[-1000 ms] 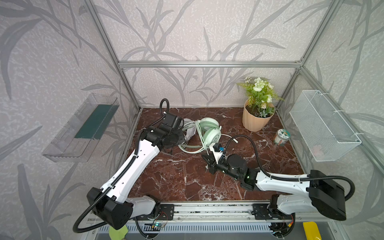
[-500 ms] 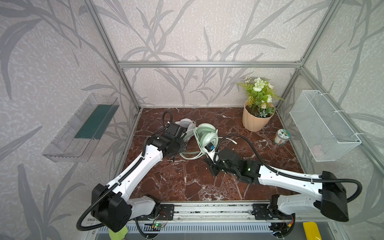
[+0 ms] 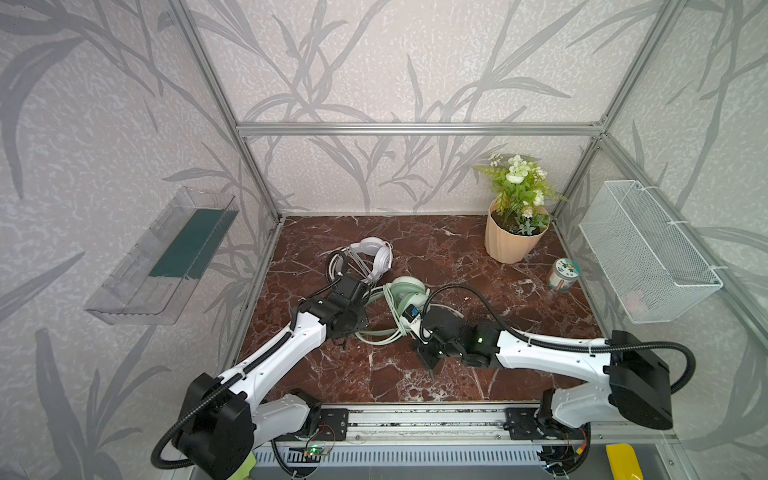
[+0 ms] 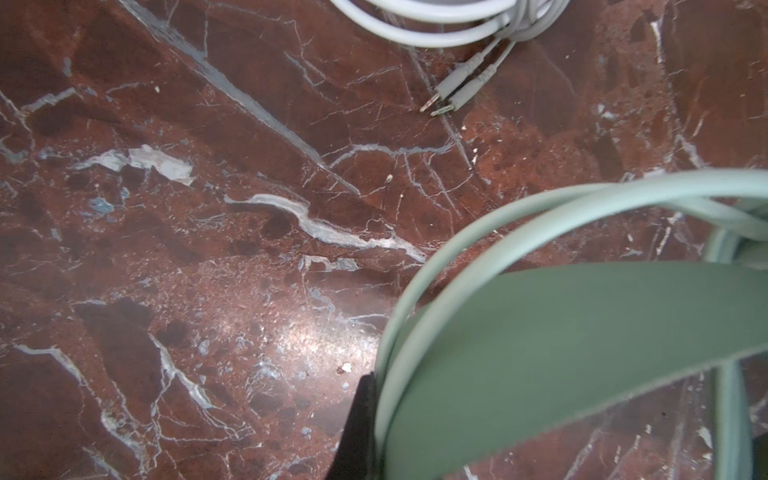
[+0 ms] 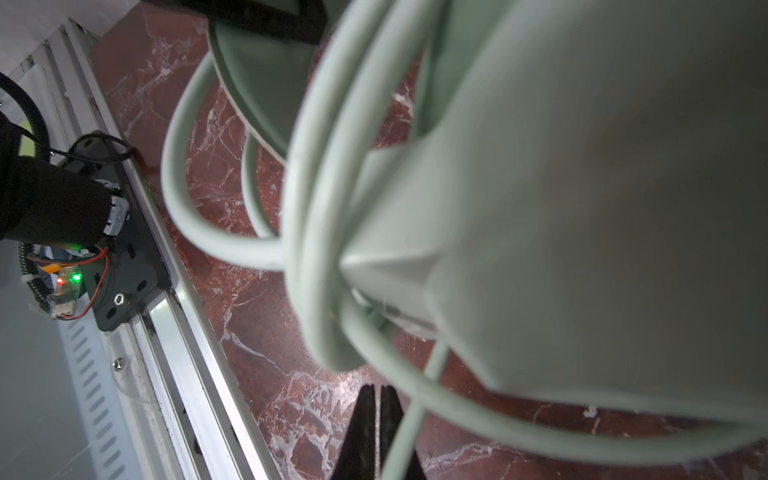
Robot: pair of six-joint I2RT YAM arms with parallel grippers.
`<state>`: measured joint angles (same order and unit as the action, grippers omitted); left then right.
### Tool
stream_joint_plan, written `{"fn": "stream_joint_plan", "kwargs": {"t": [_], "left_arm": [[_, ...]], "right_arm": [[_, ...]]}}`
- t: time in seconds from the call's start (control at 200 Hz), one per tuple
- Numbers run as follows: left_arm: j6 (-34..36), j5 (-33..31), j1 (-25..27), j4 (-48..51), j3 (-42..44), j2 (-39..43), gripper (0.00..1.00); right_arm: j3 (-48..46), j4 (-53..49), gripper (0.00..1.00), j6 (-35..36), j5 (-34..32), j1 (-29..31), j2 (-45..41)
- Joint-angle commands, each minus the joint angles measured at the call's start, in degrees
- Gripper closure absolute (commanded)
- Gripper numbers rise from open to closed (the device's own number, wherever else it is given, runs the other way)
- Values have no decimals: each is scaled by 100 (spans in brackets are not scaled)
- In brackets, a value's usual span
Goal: Wrap the headphones
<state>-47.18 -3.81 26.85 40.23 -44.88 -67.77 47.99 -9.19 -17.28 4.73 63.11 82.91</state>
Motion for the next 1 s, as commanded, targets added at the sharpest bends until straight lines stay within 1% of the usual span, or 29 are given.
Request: {"fn": "stream_joint_plan", "kwargs": {"t": [0.0, 0.075, 0.18, 0.475, 0.595, 0.78, 0.9, 1.0], "left_arm": [[-491, -1306, -62, -777, 158, -93, 100], [-483, -1438, -32, -935, 325, -185, 100], [-500, -1508, 2, -1132, 529, -353, 100], [-395, -1818, 163, -1256, 617, -579, 100], [-359, -1770, 184, -1360, 649, -732, 100], [-249, -1675, 211, -1455, 661, -920, 100], [-146, -1583, 223, -1579, 712, -957, 100], [-31, -1498, 232, -1609, 702, -966, 100]], "right_arm": [[25, -306, 99, -169, 617, 158, 215], [-7, -277, 98, -212, 488, 164, 387], [-17, -287, 96, -227, 476, 166, 611], [-70, -320, 77, -301, 619, 166, 985], [-87, -346, 75, -337, 630, 175, 1034], [-185, -336, 71, -279, 601, 193, 673], [-336, -216, 64, -150, 634, 193, 210], [-412, -233, 58, -71, 461, 193, -257]]}}
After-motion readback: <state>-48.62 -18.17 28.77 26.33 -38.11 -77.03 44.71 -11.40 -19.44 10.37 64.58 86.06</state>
